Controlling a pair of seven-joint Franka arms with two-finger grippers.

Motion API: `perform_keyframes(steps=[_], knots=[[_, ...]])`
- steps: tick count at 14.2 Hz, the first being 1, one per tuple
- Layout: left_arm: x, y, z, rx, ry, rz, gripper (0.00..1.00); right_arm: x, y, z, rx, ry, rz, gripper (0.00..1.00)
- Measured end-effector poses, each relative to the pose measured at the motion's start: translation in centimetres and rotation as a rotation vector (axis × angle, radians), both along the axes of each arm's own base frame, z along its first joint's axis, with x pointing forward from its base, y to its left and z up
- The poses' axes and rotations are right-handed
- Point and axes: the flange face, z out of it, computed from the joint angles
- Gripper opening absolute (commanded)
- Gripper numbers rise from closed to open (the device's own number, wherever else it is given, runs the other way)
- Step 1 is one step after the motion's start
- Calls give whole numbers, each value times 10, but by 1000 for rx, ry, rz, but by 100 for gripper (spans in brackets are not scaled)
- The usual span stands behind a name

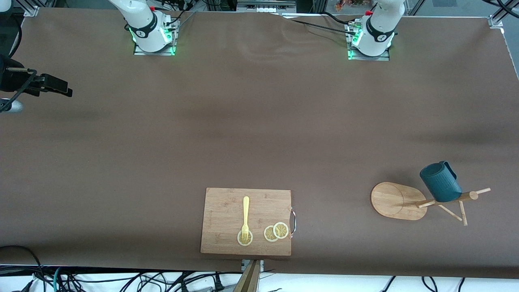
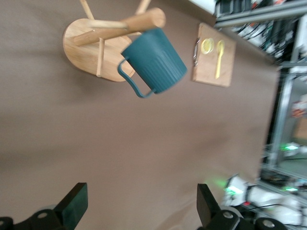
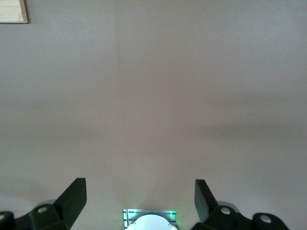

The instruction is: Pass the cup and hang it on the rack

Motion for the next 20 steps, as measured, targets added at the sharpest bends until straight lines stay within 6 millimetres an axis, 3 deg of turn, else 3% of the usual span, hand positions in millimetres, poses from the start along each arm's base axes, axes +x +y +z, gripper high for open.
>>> perform_keyframes(steps=[3, 5, 9, 12, 14, 20], knots=[[5, -68, 55, 183, 27, -68, 100, 0, 0, 0, 0, 0, 0, 100], [11, -123, 78, 291, 55, -98, 100, 0, 0, 0, 0, 0, 0, 100], [24, -225, 94, 515, 75, -61, 100, 0, 0, 0, 0, 0, 0, 100], [3, -288, 87, 626, 12, -36, 100, 0, 0, 0, 0, 0, 0, 100], [-17, -297, 75, 645, -21, -13, 100, 0, 0, 0, 0, 0, 0, 100], [-41, -240, 35, 713, -116, 114, 100, 0, 0, 0, 0, 0, 0, 100]])
